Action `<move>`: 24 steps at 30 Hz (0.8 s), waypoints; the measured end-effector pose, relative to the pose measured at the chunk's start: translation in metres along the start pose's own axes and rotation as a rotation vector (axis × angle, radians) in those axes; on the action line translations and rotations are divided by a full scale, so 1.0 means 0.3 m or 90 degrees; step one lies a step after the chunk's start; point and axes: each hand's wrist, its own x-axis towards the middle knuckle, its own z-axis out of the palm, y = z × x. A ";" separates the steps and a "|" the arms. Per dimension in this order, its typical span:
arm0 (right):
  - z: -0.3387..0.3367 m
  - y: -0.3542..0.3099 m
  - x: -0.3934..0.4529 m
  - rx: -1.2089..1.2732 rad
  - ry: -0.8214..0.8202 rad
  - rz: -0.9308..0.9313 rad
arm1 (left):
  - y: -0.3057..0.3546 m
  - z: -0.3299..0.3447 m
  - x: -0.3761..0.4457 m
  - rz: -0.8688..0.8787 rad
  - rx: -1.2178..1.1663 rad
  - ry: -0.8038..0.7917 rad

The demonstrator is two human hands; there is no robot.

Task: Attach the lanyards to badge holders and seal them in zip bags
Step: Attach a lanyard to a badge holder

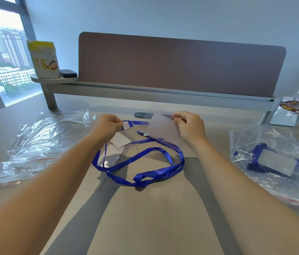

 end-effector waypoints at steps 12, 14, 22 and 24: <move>0.002 -0.062 -0.001 -0.031 -0.117 0.043 | 0.063 -0.007 -0.012 0.077 0.004 -0.054; 0.002 -0.076 0.002 0.025 -0.095 0.053 | 0.072 -0.001 -0.014 0.099 0.011 -0.051; 0.026 -0.119 -0.002 0.176 -0.162 0.071 | 0.105 0.029 -0.009 0.190 0.224 0.008; 0.030 -0.125 -0.002 0.186 -0.178 0.074 | 0.111 0.029 -0.011 0.208 0.252 0.006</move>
